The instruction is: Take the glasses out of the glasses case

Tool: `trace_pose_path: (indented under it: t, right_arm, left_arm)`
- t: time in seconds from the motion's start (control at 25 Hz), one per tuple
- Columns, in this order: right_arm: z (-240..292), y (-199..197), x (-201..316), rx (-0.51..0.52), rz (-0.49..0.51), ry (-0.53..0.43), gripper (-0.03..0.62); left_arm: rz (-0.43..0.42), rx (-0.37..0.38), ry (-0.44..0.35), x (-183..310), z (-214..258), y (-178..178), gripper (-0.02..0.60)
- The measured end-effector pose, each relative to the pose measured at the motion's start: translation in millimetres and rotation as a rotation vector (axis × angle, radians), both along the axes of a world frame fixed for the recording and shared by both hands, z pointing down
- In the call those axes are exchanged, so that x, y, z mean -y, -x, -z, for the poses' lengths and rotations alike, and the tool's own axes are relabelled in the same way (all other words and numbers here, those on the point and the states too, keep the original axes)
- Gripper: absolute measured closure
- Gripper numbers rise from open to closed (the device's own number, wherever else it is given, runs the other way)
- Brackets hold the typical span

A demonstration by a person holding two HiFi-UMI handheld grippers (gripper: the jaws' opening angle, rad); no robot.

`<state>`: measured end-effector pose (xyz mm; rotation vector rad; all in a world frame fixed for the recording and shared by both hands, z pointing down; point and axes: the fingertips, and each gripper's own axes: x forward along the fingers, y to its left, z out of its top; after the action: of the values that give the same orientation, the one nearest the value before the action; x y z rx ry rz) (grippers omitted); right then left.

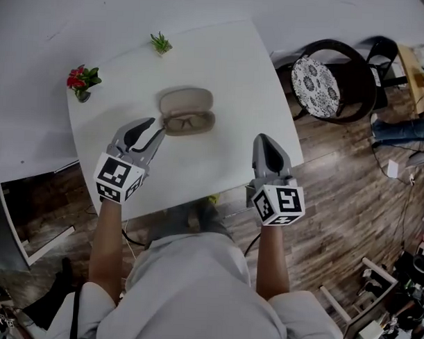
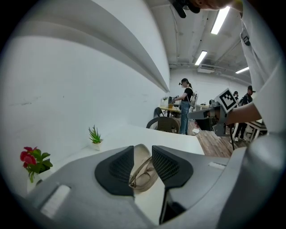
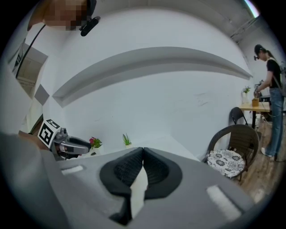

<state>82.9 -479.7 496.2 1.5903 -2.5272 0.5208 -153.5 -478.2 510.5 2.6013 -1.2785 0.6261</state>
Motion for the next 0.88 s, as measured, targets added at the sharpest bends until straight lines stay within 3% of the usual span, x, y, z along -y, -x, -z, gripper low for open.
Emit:
trace_pose_path:
  t: [0.68, 0.88]
  right_arm:
    - [-33.6, -22.2, 7.3, -0.014, -0.031, 0.069, 0.591]
    - [-40.7, -27.4, 7.8, -0.014, -0.042, 0.081, 0.591]
  left_arm:
    - [-0.281, 0.234, 0.161, 52.6, -89.7, -43.0, 0.445]
    - [-0.366, 0.347, 0.189, 57.2, -113.4, -46.5, 0.446]
